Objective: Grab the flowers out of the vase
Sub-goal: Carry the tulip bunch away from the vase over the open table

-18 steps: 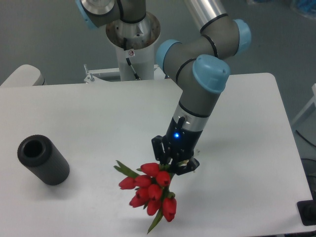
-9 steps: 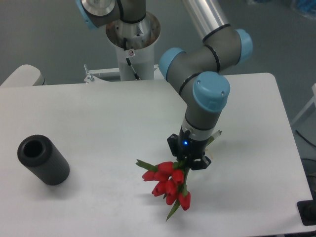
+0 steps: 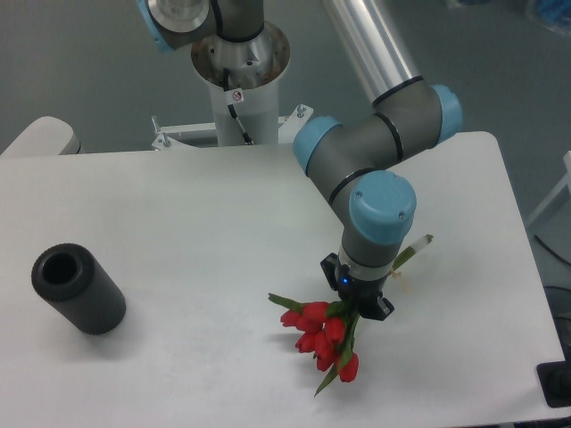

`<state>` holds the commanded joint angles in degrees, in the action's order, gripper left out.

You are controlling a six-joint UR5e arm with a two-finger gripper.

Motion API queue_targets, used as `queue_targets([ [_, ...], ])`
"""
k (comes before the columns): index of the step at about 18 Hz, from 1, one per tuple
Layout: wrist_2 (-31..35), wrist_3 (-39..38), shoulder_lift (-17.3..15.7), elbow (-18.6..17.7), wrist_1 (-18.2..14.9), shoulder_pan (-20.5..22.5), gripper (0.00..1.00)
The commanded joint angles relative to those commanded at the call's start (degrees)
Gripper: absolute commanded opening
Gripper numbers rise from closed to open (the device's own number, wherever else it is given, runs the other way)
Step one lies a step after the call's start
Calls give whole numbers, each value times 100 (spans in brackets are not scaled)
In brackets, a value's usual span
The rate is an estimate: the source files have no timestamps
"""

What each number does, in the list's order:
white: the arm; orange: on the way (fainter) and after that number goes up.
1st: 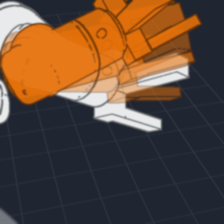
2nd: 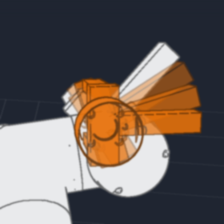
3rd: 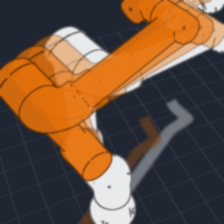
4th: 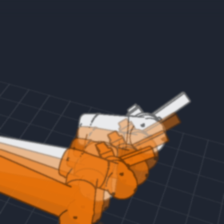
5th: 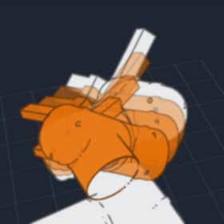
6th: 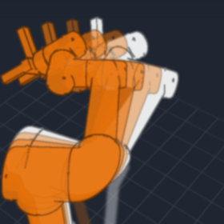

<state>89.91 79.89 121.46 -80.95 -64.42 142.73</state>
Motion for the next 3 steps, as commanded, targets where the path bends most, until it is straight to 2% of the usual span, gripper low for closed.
queue_targets([
  [3, 0, 0, -9, -26, 9, 0, 11],
])
